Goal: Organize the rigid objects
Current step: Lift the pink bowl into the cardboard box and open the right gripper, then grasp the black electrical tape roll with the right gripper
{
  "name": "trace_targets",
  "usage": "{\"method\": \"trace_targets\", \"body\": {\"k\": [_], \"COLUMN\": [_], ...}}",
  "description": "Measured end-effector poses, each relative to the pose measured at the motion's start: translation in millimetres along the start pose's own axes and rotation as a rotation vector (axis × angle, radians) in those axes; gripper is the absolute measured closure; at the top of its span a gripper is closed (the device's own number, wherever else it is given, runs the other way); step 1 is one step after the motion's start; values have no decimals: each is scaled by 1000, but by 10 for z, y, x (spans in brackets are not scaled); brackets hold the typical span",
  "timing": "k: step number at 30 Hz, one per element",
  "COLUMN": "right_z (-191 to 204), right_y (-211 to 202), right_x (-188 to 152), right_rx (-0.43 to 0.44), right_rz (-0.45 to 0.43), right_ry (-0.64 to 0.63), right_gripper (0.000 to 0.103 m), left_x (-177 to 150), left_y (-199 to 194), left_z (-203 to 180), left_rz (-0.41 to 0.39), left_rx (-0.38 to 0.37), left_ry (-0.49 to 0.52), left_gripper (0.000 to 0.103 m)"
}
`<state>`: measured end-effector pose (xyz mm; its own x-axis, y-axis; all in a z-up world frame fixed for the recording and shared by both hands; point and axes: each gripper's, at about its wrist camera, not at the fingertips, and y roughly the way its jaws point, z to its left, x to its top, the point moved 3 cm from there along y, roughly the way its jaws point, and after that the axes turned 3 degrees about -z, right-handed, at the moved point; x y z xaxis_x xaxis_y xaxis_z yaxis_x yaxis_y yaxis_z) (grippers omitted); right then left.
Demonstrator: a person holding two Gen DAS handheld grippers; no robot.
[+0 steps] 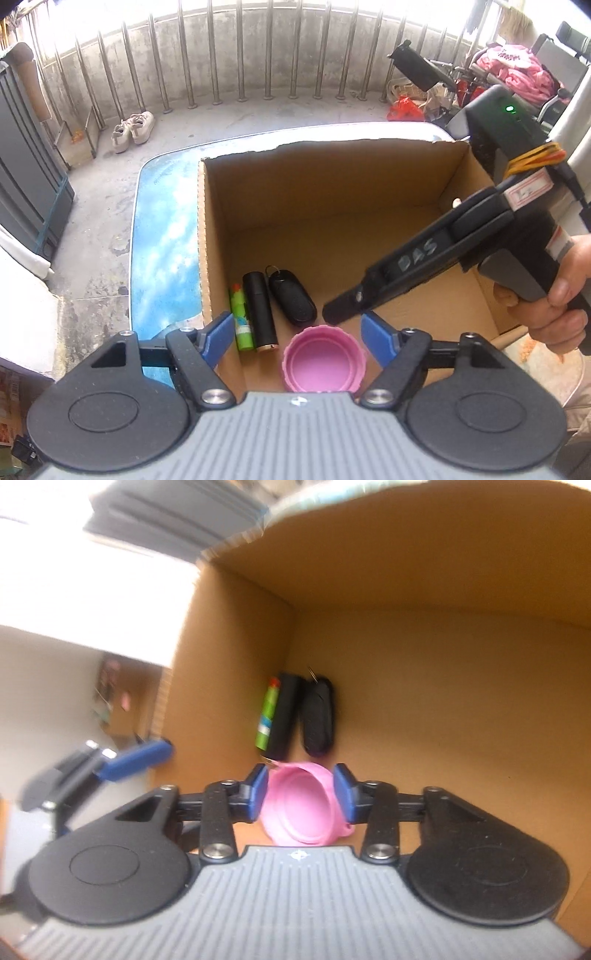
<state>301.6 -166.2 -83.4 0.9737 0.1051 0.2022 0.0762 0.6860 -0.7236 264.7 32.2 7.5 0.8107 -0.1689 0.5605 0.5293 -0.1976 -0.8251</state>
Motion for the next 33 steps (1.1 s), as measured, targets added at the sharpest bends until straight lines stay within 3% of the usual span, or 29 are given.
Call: {"method": "trace_targets", "body": {"k": [8, 10, 14, 17, 21, 26, 33], "right_z": [77, 110, 133, 118, 5, -106, -49], "right_y": [-1108, -1374, -1833, -1924, -1627, -942, -306], "right_x": [-287, -480, -1029, -1474, -1998, -2404, -2370], "right_rx": [109, 147, 215, 219, 197, 63, -47], "right_rz": [-239, -302, -404, -453, -439, -416, -361], "right_ry": [19, 22, 30, 27, 81, 128, 83], "right_gripper": [58, 56, 52, 49, 47, 47, 47], "left_x": [-108, -173, -386, -629, -998, -1449, -1790], "left_y": [-462, -647, -937, -1064, -1055, -656, -274], "left_z": [18, 22, 3, -34, -76, -169, -433], "left_rz": [-102, -150, -204, -219, -208, -82, -30], "left_rx": [-66, -76, -87, -110, -110, -135, -10], "left_ry": [-83, -90, -88, -87, -98, -142, -15], "left_gripper": [23, 10, 8, 6, 2, 2, 4]}}
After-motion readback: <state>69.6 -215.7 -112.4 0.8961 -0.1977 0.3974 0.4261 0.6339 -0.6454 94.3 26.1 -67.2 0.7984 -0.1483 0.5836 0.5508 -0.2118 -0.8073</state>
